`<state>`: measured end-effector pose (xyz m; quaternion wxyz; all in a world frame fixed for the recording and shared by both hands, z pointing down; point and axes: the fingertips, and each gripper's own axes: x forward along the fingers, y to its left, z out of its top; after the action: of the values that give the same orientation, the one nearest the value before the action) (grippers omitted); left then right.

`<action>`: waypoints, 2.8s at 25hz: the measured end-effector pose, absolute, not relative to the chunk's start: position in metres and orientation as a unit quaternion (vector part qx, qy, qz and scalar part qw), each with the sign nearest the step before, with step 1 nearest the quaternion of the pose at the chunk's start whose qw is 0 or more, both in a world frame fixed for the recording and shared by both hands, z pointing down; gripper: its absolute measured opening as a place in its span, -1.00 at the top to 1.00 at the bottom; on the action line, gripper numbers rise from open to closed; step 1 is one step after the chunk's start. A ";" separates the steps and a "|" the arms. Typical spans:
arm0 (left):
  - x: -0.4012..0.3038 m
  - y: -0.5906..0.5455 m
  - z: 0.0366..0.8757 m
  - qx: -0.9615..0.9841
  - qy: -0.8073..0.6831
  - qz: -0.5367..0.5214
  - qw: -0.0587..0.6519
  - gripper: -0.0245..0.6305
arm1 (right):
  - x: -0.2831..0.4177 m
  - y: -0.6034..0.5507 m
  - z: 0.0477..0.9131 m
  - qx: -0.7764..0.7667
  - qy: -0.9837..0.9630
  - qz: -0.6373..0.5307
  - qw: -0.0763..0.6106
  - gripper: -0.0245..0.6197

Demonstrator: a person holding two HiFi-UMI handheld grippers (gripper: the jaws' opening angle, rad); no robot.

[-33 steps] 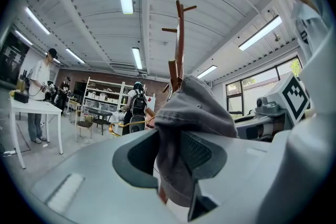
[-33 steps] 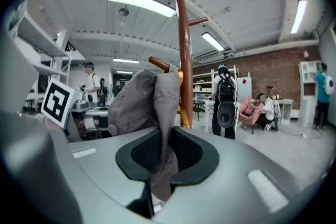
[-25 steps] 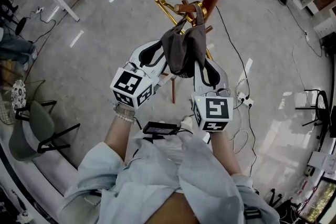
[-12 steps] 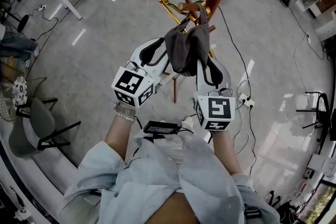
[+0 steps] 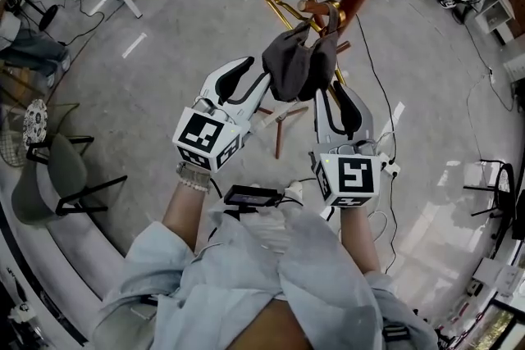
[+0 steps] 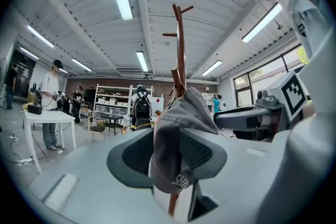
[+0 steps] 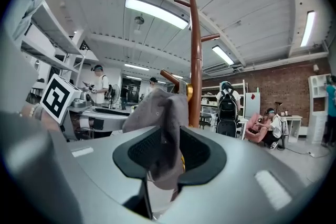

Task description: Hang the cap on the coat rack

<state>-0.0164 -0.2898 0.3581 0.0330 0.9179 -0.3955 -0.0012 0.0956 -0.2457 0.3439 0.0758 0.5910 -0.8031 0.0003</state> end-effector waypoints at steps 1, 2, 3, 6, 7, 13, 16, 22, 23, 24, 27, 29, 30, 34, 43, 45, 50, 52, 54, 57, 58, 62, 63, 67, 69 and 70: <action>-0.019 -0.287 0.356 0.915 -0.402 -0.003 0.029 0.55 | 0.094 -0.245 0.340 0.587 -0.806 -0.008 0.075 0.61; -0.021 -0.285 0.352 0.913 -0.407 -0.006 0.025 0.55 | 0.093 -0.243 0.338 0.582 -0.810 -0.015 0.074 0.61; -0.023 -0.282 0.348 0.911 -0.412 -0.010 0.021 0.55 | 0.091 -0.242 0.335 0.577 -0.813 -0.021 0.073 0.61; -0.028 -0.274 0.334 0.906 -0.424 -0.022 0.012 0.55 | 0.087 -0.238 0.328 0.567 -0.821 -0.032 0.067 0.61; -0.029 -0.271 0.329 0.904 -0.427 -0.026 0.009 0.55 | 0.084 -0.237 0.324 0.563 -0.823 -0.034 0.063 0.61; -0.043 -0.254 0.307 0.890 -0.453 -0.057 0.014 0.55 | 0.073 -0.229 0.310 0.541 -0.839 -0.039 0.043 0.63; -0.047 -0.243 0.295 0.885 -0.462 -0.062 0.009 0.55 | 0.067 -0.225 0.299 0.532 -0.845 -0.043 0.028 0.74; -0.050 -0.224 0.275 0.878 -0.472 -0.074 -0.006 0.67 | 0.067 -0.220 0.283 0.529 -0.847 -0.051 0.004 0.90; -0.050 -0.221 0.274 0.879 -0.472 -0.072 -0.010 0.70 | 0.068 -0.219 0.282 0.529 -0.847 -0.053 0.002 0.90; -0.050 -0.219 0.274 0.879 -0.471 -0.069 -0.014 0.75 | 0.068 -0.219 0.280 0.527 -0.848 -0.053 -0.001 0.90; -0.048 -0.214 0.277 0.880 -0.470 -0.058 -0.024 0.85 | 0.068 -0.217 0.279 0.520 -0.853 -0.052 -0.007 0.90; -0.046 -0.210 0.279 0.880 -0.471 -0.050 -0.029 0.87 | 0.067 -0.215 0.278 0.514 -0.856 -0.054 -0.006 0.90; -0.046 -0.208 0.280 0.881 -0.470 -0.048 -0.031 0.89 | 0.066 -0.214 0.278 0.511 -0.858 -0.056 -0.004 0.90; -0.047 -0.205 0.283 0.882 -0.467 -0.044 -0.035 0.91 | 0.059 -0.214 0.275 0.499 -0.864 -0.066 0.004 0.90; -0.051 -0.207 0.289 0.881 -0.472 -0.035 -0.028 0.91 | 0.051 -0.212 0.277 0.480 -0.874 -0.073 0.016 0.90; -0.048 -0.207 0.291 0.883 -0.468 -0.032 -0.026 0.91 | 0.052 -0.211 0.279 0.482 -0.873 -0.072 0.017 0.90; -0.042 -0.206 0.293 0.886 -0.462 -0.033 -0.026 0.91 | 0.057 -0.210 0.284 0.492 -0.868 -0.068 0.021 0.90; -0.042 -0.206 0.294 0.886 -0.462 -0.033 -0.024 0.91 | 0.058 -0.210 0.286 0.492 -0.867 -0.068 0.025 0.90; -0.042 -0.207 0.296 0.887 -0.460 -0.034 -0.022 0.91 | 0.057 -0.210 0.287 0.491 -0.868 -0.069 0.029 0.90; -0.042 -0.208 0.295 0.888 -0.459 -0.034 -0.021 0.91 | 0.056 -0.211 0.288 0.489 -0.869 -0.070 0.032 0.90; -0.042 -0.209 0.295 0.888 -0.459 -0.033 -0.021 0.91 | 0.056 -0.211 0.287 0.489 -0.869 -0.070 0.032 0.90; -0.042 -0.209 0.294 0.888 -0.459 -0.032 -0.023 0.91 | 0.056 -0.211 0.286 0.490 -0.868 -0.073 0.034 0.90; -0.042 -0.209 0.294 0.888 -0.459 -0.032 -0.024 0.91 | 0.056 -0.211 0.286 0.490 -0.868 -0.074 0.035 0.90; -0.042 -0.207 0.293 0.888 -0.458 -0.032 -0.023 0.91 | 0.055 -0.209 0.285 0.490 -0.868 -0.075 0.038 0.90; -0.041 -0.207 0.294 0.888 -0.458 -0.032 -0.022 0.91 | 0.056 -0.209 0.286 0.491 -0.867 -0.076 0.038 0.90; -0.041 -0.207 0.295 0.889 -0.457 -0.033 -0.022 0.91 | 0.057 -0.209 0.287 0.492 -0.867 -0.075 0.038 0.90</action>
<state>-0.0406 -0.2071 0.2946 -0.0218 0.8885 -0.4571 -0.0328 0.0566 -0.2087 0.2865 0.0384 0.4915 -0.8668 -0.0754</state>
